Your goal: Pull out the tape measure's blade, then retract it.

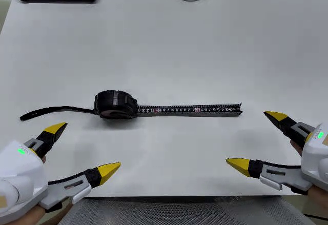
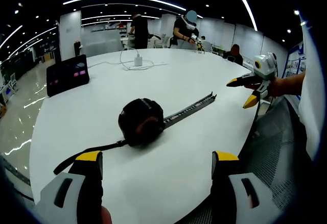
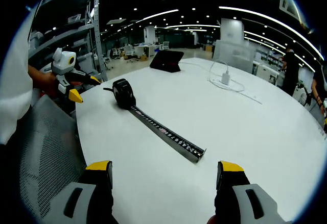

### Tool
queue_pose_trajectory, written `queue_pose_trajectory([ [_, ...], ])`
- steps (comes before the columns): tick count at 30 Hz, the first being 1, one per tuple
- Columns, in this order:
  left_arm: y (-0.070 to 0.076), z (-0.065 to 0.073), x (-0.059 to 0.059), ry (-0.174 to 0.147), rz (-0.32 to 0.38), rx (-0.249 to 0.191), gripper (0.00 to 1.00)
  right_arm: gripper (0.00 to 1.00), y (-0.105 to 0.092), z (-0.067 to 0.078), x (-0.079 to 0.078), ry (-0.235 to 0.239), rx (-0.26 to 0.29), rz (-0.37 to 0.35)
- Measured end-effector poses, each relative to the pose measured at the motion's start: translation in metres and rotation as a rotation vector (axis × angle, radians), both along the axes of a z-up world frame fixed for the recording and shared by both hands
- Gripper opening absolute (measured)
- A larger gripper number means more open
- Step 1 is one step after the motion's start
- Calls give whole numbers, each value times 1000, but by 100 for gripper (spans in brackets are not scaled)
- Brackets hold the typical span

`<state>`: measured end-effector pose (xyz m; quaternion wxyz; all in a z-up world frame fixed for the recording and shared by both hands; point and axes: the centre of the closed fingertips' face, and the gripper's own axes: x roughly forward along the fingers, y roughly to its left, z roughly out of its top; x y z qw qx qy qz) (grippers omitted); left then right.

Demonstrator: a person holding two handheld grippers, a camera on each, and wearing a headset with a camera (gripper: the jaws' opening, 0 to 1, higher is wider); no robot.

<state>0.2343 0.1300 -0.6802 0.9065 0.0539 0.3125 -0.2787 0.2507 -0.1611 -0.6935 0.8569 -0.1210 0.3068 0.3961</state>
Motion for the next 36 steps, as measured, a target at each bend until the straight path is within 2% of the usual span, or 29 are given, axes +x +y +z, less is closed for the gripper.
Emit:
queue_pose_trajectory([
  [36,-3,5,4,-7,18,-19,87,83,3,1,-1,3,0,13],
])
